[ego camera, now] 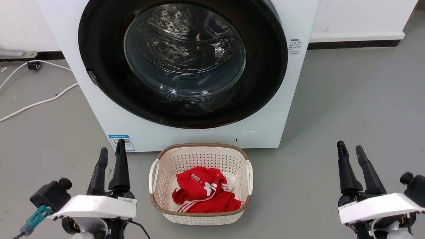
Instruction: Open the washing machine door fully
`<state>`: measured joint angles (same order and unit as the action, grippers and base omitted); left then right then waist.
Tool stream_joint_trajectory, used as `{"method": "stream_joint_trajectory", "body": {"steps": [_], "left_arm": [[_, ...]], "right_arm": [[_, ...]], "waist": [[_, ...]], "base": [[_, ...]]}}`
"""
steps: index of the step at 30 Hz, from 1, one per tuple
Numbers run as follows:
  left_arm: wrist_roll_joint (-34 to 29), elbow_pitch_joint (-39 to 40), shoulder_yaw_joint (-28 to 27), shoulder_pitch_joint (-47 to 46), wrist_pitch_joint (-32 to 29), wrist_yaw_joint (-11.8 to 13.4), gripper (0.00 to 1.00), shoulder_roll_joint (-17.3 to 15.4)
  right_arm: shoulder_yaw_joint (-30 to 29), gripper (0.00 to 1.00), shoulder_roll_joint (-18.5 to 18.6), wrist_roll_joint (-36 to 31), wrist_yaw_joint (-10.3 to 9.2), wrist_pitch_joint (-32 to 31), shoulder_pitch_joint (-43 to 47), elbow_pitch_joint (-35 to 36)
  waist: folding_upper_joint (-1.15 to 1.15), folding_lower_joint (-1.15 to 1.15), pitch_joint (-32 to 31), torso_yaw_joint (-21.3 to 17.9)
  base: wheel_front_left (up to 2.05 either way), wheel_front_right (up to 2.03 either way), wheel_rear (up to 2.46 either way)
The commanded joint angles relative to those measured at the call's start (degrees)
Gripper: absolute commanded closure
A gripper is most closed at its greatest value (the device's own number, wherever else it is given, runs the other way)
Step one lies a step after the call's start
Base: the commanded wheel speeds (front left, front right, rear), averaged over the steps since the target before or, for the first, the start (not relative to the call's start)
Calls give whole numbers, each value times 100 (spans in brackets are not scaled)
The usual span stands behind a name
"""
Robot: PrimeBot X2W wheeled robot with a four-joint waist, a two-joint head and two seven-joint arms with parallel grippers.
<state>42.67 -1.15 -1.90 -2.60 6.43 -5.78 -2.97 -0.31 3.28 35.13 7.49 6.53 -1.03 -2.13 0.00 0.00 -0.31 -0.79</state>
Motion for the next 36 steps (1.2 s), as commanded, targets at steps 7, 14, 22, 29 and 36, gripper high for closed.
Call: {"method": "stream_joint_trajectory", "body": {"steps": [7, 14, 22, 29, 36], "left_arm": [[-806, 144, 98, 73, 162, 32, 0, -10], [-1365, 162, 159, 126, 263, 98, 0, -7], [-1940, 150, 212, 161, 377, 176, 0, -4], [-2389, 148, 241, 179, 467, 218, 0, -5], [-2847, 166, 294, 204, 552, 287, 0, -42]], "right_arm": [[54, 0, -12, -715, 0, 95, 59, 179], [70, 0, -17, -1228, 0, 112, 87, 250], [77, 0, -23, -1728, 0, 77, 135, 286], [69, 0, -28, -2140, 0, 81, 146, 325], [83, 0, -32, -2535, 0, 108, 169, 372]], "waist": [[0, 0, -22, -1], [0, 0, -31, 0], [0, 0, -22, -11], [0, 0, -4, -19], [0, 0, -1, -25]], "base": [[0, 0, 0], [0, 0, 0], [0, 0, 0], [0, 0, 0], [0, 0, 0]]}}
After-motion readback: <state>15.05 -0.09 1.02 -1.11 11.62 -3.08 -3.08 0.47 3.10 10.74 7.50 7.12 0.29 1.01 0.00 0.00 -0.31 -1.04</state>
